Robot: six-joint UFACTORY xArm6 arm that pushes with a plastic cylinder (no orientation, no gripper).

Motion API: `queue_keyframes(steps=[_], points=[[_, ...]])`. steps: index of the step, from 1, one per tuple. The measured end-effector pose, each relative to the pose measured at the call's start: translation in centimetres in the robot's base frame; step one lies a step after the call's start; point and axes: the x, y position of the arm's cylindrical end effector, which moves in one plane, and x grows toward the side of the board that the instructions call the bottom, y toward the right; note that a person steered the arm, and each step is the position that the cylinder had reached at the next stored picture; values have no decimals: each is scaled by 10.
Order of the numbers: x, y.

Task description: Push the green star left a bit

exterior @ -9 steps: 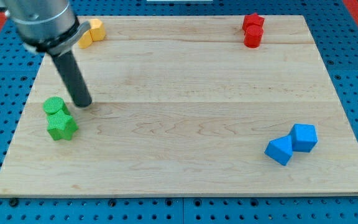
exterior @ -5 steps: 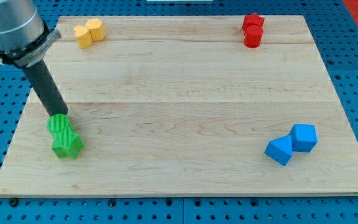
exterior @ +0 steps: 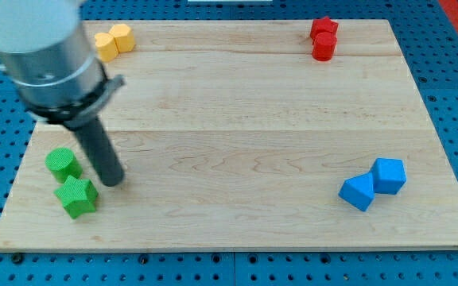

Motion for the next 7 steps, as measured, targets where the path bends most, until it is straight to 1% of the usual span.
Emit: queue_keyframes(steps=[1, 2, 3, 6, 7], points=[[30, 38], [50, -22], [39, -80], [37, -52], [2, 26]])
